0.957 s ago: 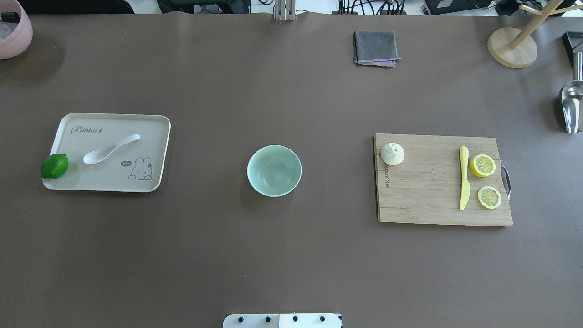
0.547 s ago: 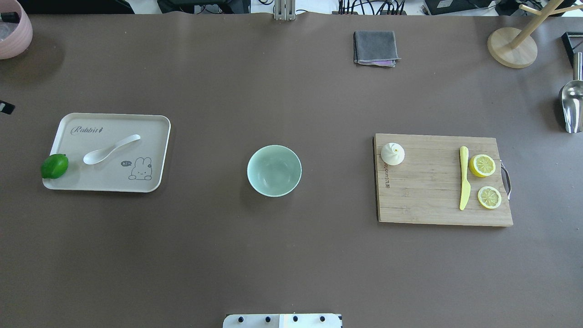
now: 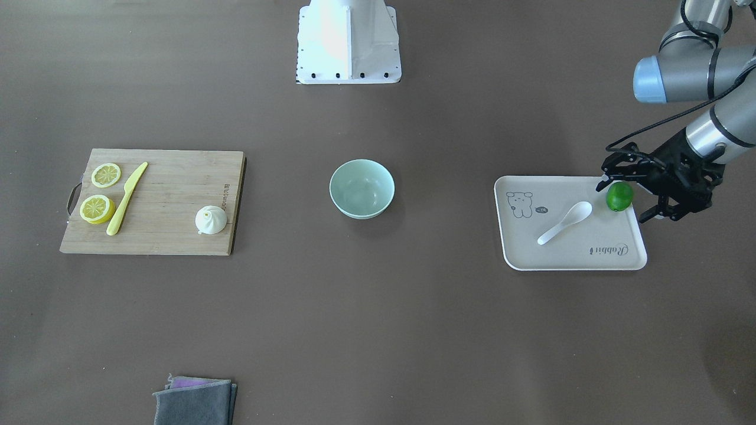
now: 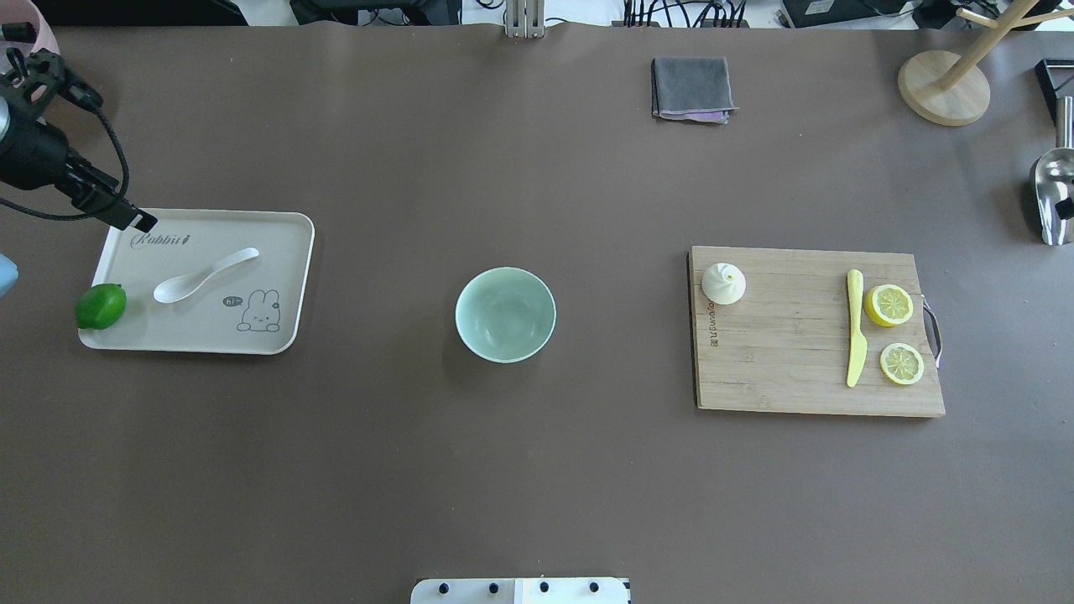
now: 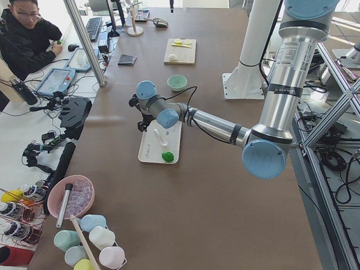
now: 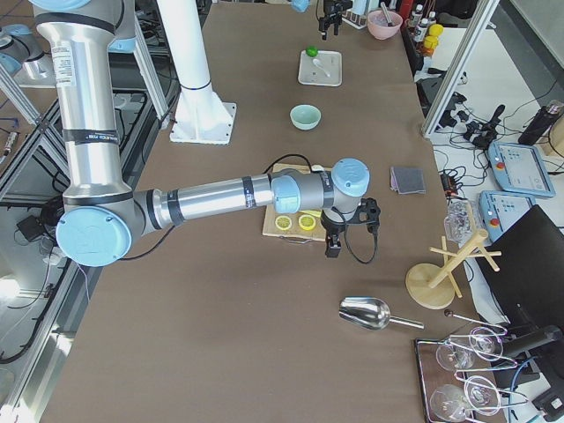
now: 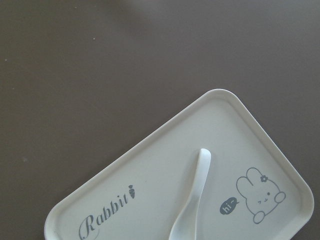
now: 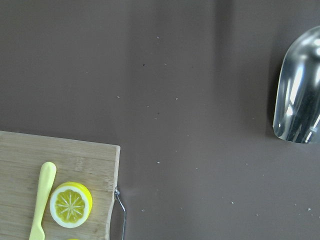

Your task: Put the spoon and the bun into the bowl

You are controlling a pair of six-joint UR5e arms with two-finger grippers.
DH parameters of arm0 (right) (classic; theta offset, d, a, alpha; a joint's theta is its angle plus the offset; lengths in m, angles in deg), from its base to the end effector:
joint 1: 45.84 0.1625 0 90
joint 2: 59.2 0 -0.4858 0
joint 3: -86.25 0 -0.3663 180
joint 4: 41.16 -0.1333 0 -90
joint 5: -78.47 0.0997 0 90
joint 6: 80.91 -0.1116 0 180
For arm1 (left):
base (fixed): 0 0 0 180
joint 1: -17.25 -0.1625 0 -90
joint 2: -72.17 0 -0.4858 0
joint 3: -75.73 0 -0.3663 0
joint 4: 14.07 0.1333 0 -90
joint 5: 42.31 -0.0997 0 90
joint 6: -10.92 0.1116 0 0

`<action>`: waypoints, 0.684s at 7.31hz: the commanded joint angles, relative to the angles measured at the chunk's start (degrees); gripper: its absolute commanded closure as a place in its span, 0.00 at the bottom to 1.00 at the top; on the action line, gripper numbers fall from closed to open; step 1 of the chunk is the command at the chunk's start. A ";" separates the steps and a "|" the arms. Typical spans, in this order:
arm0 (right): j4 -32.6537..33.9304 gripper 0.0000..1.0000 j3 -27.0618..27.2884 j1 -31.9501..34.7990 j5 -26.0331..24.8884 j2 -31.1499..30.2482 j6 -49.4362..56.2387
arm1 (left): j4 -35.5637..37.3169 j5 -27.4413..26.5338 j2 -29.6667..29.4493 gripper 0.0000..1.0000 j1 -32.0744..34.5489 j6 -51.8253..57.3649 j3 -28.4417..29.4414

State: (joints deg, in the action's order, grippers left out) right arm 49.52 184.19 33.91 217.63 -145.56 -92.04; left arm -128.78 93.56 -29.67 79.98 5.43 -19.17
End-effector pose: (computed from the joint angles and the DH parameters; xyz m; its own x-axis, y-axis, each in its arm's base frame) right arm -0.0411 -0.5021 0.6266 0.6402 -0.0658 0.7654 0.0521 0.9978 0.0421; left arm 0.2169 -0.5369 0.5247 0.4322 0.6742 -0.5989 -0.3035 0.7341 0.6075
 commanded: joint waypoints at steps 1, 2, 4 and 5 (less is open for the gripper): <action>-4.02 0.00 -0.20 -3.26 0.67 0.31 -4.75 | -5.59 -0.25 -3.34 0.02 -4.70 0.04 5.65; -4.37 0.00 0.14 -5.11 0.67 1.27 -5.30 | -6.92 -0.34 -4.32 0.02 -5.50 0.13 7.96; -8.21 0.00 0.24 -8.62 0.58 2.33 -8.61 | -7.46 -2.96 -4.42 0.04 -6.99 0.04 9.64; -11.89 0.00 -0.20 -11.86 0.23 2.77 -12.47 | -7.46 -3.33 -4.33 0.04 -7.70 -0.05 9.74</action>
State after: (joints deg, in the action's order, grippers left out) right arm 41.57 184.30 25.46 218.14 -143.33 -100.43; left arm -136.06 91.29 -33.98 73.27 5.48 -10.02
